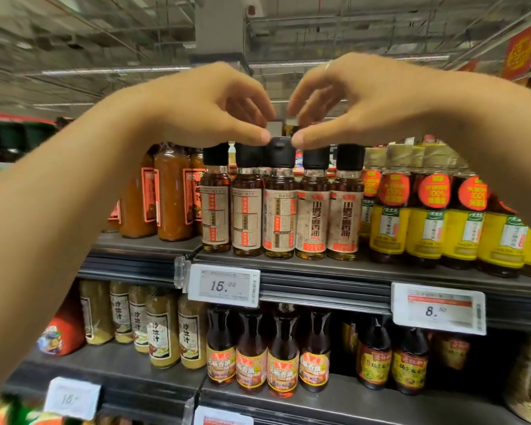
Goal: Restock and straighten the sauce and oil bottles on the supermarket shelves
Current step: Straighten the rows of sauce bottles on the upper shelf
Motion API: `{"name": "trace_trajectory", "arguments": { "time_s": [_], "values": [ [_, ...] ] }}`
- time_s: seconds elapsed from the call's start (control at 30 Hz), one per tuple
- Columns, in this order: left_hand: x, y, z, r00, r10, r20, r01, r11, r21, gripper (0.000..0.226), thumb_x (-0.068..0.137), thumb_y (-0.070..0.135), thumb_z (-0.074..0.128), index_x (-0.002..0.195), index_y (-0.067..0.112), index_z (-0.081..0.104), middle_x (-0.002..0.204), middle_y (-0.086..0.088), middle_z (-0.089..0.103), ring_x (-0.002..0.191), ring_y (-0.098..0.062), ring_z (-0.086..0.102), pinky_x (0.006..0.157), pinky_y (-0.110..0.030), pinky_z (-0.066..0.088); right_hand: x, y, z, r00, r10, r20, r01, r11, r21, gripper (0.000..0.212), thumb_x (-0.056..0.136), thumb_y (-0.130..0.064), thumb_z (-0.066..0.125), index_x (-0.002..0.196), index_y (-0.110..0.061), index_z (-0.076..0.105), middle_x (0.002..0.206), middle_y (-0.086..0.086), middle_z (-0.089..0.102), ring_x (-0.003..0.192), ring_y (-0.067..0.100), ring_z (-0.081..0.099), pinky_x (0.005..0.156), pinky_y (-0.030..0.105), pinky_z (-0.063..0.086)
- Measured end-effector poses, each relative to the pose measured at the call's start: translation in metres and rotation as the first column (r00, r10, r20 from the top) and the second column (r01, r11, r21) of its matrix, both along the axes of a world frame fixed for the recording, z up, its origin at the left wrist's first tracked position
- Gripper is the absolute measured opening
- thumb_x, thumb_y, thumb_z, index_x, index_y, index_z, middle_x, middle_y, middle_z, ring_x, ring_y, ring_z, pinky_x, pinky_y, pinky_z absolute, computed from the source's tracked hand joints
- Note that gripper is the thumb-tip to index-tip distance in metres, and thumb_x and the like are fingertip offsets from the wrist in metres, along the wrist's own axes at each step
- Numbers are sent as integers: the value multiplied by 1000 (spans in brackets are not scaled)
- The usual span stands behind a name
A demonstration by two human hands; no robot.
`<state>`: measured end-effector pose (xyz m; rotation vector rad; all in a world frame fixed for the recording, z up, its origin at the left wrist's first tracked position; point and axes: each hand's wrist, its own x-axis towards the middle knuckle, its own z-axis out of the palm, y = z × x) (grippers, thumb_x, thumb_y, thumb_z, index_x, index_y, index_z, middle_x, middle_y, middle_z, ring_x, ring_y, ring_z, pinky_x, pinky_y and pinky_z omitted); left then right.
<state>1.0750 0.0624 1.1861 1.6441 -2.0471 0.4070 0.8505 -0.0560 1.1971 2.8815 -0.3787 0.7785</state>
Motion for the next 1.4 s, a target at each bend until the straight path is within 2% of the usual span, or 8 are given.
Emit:
{"name": "trace_trajectory", "arguments": {
  "time_s": [0.07,0.2,0.43,0.57,0.73,0.93,1.2,1.4],
  "values": [
    [9,4,-7,999,53,-6,-53,998,41,39,86,56,70,123,43,64,108,21,70,98,10,65,85,-22,50,20,10,-3,994,-42,-101,37,998,-44,65,75,-72,71,129,-39,58,115,-17,69,105,2,64,76,15,40],
    [17,-1,-21,995,97,8,-97,993,73,51,82,65,70,127,44,60,111,18,68,97,8,63,84,-21,50,48,12,-4,971,-117,-209,99,991,-93,71,67,-63,82,127,-39,54,116,-9,64,103,15,62,89,35,50],
    [28,-9,-34,987,17,-158,-16,1000,7,48,73,60,80,114,36,70,104,16,74,93,6,65,72,-10,45,56,-1,4,944,-152,-294,166,986,25,39,69,-61,83,93,-39,62,71,-22,66,63,-7,59,65,26,39],
    [32,-9,-30,973,-55,-224,79,992,99,32,81,43,81,111,35,71,101,17,74,92,2,68,77,-22,47,56,-3,-2,951,-139,-276,169,981,90,52,65,-73,76,98,-34,69,76,-22,72,68,-5,65,72,28,45],
    [37,-13,-27,947,-83,-310,121,987,104,34,78,32,85,109,32,72,100,5,76,90,-8,71,72,-16,51,57,6,-4,948,-187,-258,205,977,48,72,54,-90,59,100,-35,60,89,-21,64,83,-1,62,80,29,45],
    [36,-14,-31,942,-96,-322,137,985,109,32,78,46,83,104,30,74,98,1,76,89,-10,72,79,-27,53,52,12,2,922,-94,-376,136,987,89,46,66,-58,86,102,-37,68,82,-20,75,71,-3,68,69,28,48],
    [39,-15,-28,922,-95,-374,157,978,139,36,81,28,83,115,29,69,100,1,76,89,-13,74,70,-21,56,55,7,-5,944,-174,-279,193,980,42,79,50,-89,64,105,-33,67,75,-21,68,70,-4,64,67,21,44],
    [38,-16,-34,908,-124,-400,166,983,73,44,74,45,85,114,33,69,99,2,76,84,-11,74,74,-23,54,47,5,-1,931,-98,-352,159,976,149,60,60,-61,85,110,-34,68,84,-18,76,73,2,71,75,30,53]
  ]
}}
